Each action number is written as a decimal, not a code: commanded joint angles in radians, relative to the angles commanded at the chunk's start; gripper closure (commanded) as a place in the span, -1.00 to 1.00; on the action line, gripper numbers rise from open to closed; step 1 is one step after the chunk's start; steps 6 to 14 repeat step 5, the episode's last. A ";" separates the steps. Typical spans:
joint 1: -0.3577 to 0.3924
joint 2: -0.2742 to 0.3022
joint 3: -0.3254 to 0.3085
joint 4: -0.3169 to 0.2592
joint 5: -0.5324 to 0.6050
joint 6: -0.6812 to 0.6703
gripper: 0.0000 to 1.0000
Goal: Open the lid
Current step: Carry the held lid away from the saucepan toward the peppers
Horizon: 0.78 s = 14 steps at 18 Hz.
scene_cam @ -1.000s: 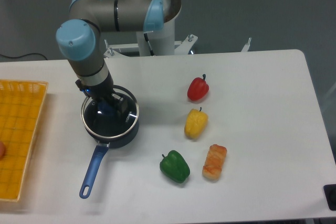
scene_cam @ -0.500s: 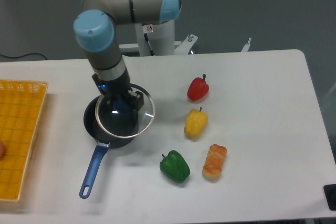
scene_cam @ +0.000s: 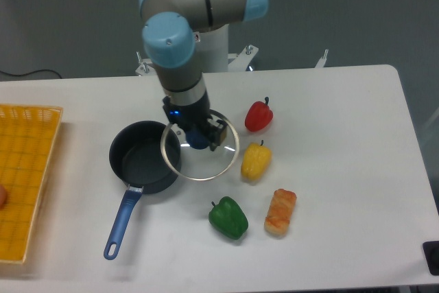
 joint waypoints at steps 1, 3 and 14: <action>0.011 0.000 0.003 0.000 0.000 0.015 -0.28; 0.035 -0.002 0.005 -0.002 0.000 0.052 -0.28; 0.051 -0.002 0.005 -0.002 0.000 0.074 -0.28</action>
